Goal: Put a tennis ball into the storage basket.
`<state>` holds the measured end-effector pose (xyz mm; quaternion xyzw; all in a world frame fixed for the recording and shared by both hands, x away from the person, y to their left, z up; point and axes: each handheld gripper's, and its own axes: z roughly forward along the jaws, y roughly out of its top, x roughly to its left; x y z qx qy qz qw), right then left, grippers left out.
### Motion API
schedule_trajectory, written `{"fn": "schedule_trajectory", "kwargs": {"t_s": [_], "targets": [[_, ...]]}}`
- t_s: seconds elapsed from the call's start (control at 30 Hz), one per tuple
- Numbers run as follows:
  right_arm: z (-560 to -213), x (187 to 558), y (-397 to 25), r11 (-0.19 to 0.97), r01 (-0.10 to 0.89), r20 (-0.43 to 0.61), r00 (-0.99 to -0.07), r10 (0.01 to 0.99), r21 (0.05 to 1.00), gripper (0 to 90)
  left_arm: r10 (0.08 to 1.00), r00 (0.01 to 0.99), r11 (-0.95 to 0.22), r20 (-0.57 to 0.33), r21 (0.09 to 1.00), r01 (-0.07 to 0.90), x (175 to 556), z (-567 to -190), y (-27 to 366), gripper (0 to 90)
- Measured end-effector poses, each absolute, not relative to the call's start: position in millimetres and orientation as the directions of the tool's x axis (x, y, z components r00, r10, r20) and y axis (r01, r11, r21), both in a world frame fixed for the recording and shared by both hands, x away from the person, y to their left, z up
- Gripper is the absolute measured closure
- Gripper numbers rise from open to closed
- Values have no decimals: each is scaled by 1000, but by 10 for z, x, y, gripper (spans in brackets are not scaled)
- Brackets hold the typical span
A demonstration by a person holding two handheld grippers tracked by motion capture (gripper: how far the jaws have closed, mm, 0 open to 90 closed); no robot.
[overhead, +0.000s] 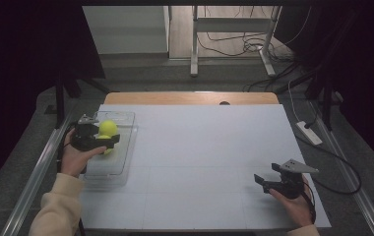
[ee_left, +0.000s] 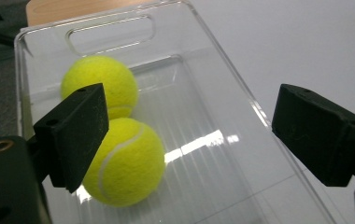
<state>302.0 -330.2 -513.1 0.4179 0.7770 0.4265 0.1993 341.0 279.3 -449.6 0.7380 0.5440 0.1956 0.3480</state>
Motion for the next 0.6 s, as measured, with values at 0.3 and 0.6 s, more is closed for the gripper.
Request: {"fn": "schedule_trajectory", "kwargs": {"t_s": [0.3, 0.6], "targets": [[-5131, 3040, -3294, 294, 477, 41, -576, 817, 828, 141, 923, 367, -166, -111, 747, 644, 3251, -4508, 2693, 124], [-5138, 3053, -3280, 296, 477, 41, -578, 815, 827, 142, 910, 396, -171, -126, 755, 633, 3157, -4553, 2608, 126]]}}
